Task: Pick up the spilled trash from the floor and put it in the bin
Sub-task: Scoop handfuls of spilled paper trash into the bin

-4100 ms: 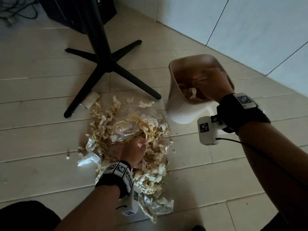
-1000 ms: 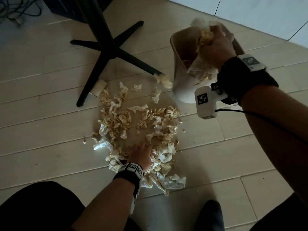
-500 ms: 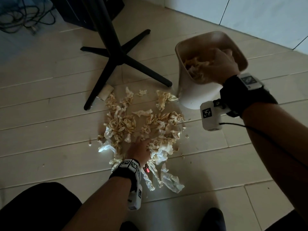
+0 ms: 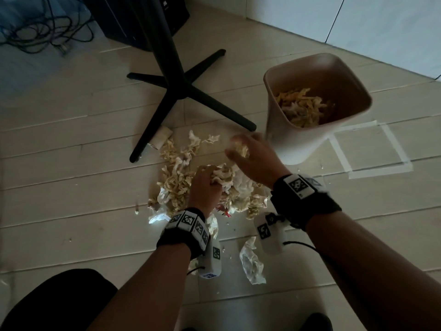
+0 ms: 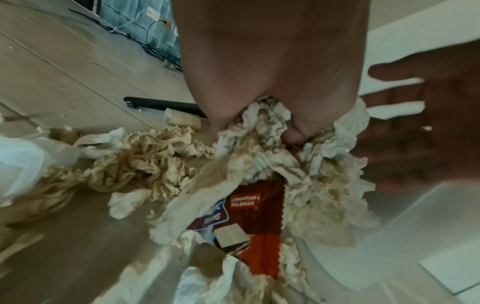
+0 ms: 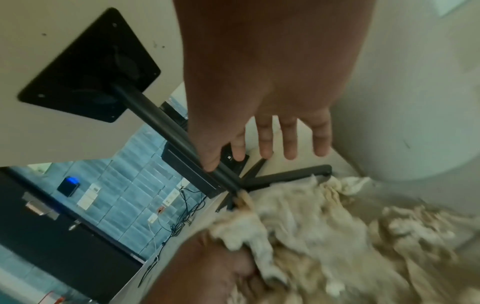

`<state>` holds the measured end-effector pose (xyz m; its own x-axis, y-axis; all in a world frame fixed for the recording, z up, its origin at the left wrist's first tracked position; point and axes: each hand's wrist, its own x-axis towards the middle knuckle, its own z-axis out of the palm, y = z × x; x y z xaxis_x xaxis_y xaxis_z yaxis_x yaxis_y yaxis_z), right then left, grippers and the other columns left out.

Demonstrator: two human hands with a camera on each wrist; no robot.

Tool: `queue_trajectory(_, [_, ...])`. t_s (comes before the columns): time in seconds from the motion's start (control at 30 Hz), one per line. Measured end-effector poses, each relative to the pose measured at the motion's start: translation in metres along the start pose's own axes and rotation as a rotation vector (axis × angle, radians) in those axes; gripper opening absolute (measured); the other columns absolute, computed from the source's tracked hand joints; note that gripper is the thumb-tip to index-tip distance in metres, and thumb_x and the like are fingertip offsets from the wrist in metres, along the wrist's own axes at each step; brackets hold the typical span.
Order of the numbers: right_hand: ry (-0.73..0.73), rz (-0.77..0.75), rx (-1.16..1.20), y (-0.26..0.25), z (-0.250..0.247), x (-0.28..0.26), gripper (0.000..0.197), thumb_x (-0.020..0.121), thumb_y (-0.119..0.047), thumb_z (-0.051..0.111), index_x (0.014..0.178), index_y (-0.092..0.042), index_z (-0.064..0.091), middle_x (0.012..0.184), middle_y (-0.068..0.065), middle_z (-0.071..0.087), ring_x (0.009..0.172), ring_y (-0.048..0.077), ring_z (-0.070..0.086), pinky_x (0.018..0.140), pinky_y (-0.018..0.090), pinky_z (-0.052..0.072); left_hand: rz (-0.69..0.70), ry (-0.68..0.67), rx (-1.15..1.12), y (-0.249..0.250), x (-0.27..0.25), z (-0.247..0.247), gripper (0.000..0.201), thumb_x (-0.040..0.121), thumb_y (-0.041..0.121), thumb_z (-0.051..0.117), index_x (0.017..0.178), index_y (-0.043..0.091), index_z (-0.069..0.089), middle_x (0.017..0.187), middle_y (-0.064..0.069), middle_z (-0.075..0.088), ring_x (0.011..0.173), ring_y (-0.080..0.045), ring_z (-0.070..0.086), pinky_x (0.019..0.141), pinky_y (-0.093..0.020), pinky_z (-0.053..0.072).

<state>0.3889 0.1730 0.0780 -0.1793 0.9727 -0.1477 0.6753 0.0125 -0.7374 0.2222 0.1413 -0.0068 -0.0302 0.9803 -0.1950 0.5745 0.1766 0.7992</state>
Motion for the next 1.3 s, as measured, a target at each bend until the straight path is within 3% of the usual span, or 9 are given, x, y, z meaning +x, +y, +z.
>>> queue_trajectory(0.17, [-0.269,0.283,0.469,0.009,0.022,-0.007,0.081,0.076,-0.082,0.056,0.142,-0.037,0.042,0.147,0.006,0.049,0.122,0.025,0.058,0.105,0.055,0.045,0.091,0.029,-0.213,0.033,-0.002,-0.011,0.034,0.073,-0.005,0.057,0.103,0.01,0.063,0.094,0.0,0.061,0.085,-0.018,0.063,0.068,-0.021,0.055])
queue_trajectory(0.23, [-0.372,0.426,0.688,0.015,0.028,-0.009,0.091,0.062,-0.091,0.058,0.136,-0.038,0.05,0.134,0.006,0.063,0.119,0.03,0.062,0.102,0.061,0.044,0.157,-0.008,-0.279,0.043,-0.003,-0.011,0.033,0.072,-0.002,0.058,0.103,0.01,0.059,0.092,-0.004,0.064,0.083,-0.021,0.064,0.066,-0.028,0.056])
queue_trajectory(0.37, [-0.522,0.516,0.973,0.008,0.02,-0.024,0.066,0.088,-0.072,0.048,0.132,-0.024,0.06,0.126,0.012,0.069,0.118,0.036,0.064,0.099,0.061,0.046,0.21,-0.057,-0.285,0.045,0.0,-0.008,0.039,0.079,-0.01,0.054,0.109,0.016,0.051,0.098,-0.007,0.062,0.087,-0.019,0.062,0.071,-0.03,0.054])
queue_trajectory(0.7, [-0.335,0.472,1.146,0.009,0.026,-0.023,0.04,0.098,-0.022,0.058,0.133,-0.004,0.053,0.126,0.029,0.062,0.11,0.04,0.063,0.104,0.058,0.046,0.243,-0.027,-0.314,0.041,-0.015,0.0,0.062,0.074,0.004,0.074,0.118,0.029,0.04,0.118,-0.013,0.051,0.102,-0.028,0.061,0.08,-0.046,0.058])
queue_trajectory(0.8, [-0.299,0.464,1.174,0.01,0.033,-0.022,0.036,0.095,-0.017,0.061,0.128,-0.002,0.057,0.109,0.02,0.069,0.097,0.03,0.069,0.086,0.041,0.057,0.247,-0.06,-0.359,0.04,-0.018,-0.003,0.07,0.069,0.0,0.079,0.116,0.027,0.036,0.108,-0.008,0.055,0.094,-0.024,0.065,0.073,-0.037,0.06])
queue_trajectory(0.93, [-0.156,0.517,1.198,0.012,0.052,-0.021,0.044,0.086,-0.013,0.069,0.126,0.002,0.058,0.112,0.025,0.068,0.098,0.035,0.068,0.084,0.043,0.058,0.208,-0.121,-0.382,0.036,-0.022,-0.005,0.069,0.071,-0.005,0.078,0.121,0.021,0.038,0.106,0.002,0.061,0.091,-0.011,0.067,0.074,-0.022,0.057])
queue_trajectory(1.03, [-0.028,0.549,1.166,0.007,0.06,-0.02,0.027,0.087,-0.006,0.064,0.113,0.0,0.064,0.096,0.019,0.071,0.084,0.03,0.071,0.067,0.034,0.058,0.24,-0.13,-0.353,0.032,-0.021,-0.002,0.061,0.071,-0.004,0.072,0.121,0.02,0.048,0.109,-0.001,0.064,0.095,-0.013,0.067,0.075,-0.031,0.059])
queue_trajectory(1.17, [0.09,0.558,1.061,0.008,0.06,-0.017,0.021,0.088,-0.004,0.06,0.107,-0.004,0.068,0.093,0.018,0.073,0.08,0.028,0.071,0.072,0.037,0.059,0.238,-0.172,-0.328,0.016,-0.016,-0.005,0.076,0.065,0.026,0.082,0.131,0.031,0.045,0.126,0.001,0.06,0.111,-0.02,0.065,0.086,-0.044,0.058])
queue_trajectory(1.3, [0.191,0.589,1.05,0.001,0.053,-0.013,0.027,0.09,-0.013,0.059,0.114,-0.003,0.067,0.106,0.021,0.074,0.094,0.036,0.073,0.086,0.051,0.059,0.078,-0.237,-0.352,-0.003,-0.023,-0.009,0.085,0.074,0.033,0.081,0.145,0.033,0.034,0.143,0.003,0.04,0.126,-0.012,0.047,0.093,-0.02,0.045])
